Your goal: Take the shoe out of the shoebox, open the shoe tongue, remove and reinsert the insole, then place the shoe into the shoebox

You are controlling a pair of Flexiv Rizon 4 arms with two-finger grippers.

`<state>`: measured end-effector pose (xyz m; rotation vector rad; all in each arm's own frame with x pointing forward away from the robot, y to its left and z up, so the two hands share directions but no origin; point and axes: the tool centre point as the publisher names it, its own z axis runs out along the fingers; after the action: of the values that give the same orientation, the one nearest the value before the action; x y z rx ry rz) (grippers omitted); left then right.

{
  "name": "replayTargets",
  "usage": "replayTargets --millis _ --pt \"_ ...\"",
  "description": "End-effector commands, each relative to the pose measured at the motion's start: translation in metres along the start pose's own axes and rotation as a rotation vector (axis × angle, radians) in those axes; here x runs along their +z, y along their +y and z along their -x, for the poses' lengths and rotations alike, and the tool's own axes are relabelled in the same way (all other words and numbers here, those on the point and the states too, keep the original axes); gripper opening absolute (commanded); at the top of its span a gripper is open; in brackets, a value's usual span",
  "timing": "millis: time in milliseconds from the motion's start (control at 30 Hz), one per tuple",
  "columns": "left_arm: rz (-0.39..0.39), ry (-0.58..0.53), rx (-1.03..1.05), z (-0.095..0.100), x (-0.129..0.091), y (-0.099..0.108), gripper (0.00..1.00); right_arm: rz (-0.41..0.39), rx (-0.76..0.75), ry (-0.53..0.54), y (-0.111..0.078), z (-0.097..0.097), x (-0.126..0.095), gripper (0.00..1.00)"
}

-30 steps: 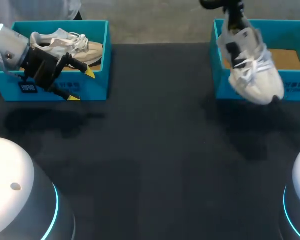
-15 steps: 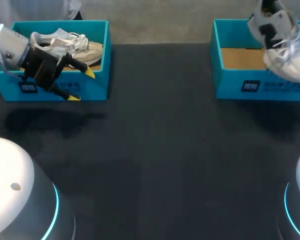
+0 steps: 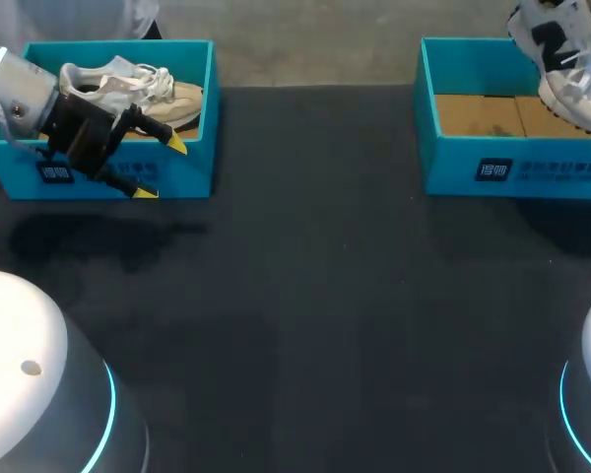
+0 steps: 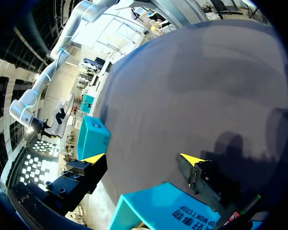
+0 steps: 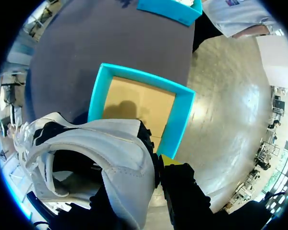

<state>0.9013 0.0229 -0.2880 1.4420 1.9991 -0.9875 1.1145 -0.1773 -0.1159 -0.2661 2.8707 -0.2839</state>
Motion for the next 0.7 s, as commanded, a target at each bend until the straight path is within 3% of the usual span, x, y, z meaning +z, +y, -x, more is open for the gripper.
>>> replayTargets --millis 33,567,700 --pt "0.003 0.003 0.000 0.000 0.000 -0.001 1.00 -0.002 -0.002 0.010 0.000 0.003 -0.002 0.00" --pt "0.003 0.003 0.000 0.000 0.000 -0.001 1.00 -0.002 -0.002 0.010 0.000 0.003 -0.002 0.00" --pt "0.003 0.003 0.000 0.000 0.000 -0.001 1.00 0.038 -0.005 -0.008 -0.017 0.016 0.006 0.00"
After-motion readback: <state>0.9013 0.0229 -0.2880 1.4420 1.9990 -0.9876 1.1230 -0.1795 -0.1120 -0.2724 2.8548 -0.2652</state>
